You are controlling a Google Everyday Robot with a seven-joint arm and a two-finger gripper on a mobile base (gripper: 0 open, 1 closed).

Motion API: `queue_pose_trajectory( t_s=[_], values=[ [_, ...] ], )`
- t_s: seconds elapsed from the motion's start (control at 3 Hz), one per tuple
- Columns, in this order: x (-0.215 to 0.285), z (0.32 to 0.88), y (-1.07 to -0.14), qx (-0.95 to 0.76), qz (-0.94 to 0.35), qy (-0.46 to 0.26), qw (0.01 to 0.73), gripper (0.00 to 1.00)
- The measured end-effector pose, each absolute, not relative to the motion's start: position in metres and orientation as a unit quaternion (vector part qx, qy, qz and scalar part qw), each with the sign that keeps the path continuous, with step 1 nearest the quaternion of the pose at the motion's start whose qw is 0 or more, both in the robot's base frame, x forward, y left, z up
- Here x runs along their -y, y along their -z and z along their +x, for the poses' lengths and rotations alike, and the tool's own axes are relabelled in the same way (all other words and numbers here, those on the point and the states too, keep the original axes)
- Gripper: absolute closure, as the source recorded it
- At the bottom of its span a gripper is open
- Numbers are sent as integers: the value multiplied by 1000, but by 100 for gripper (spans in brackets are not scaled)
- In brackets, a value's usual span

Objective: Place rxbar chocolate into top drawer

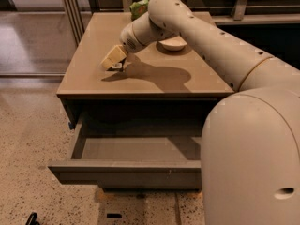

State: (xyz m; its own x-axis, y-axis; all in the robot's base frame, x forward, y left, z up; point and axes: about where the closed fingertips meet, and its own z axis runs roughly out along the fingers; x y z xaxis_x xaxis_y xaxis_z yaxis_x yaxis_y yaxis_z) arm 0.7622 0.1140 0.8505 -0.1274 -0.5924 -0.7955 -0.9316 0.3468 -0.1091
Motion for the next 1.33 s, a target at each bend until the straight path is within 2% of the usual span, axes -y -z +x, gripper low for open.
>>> queue_pose_trajectory(
  t_s=[1.33],
  values=[
    [-118,769,-809,-723,-531,-237,374,0]
  ],
)
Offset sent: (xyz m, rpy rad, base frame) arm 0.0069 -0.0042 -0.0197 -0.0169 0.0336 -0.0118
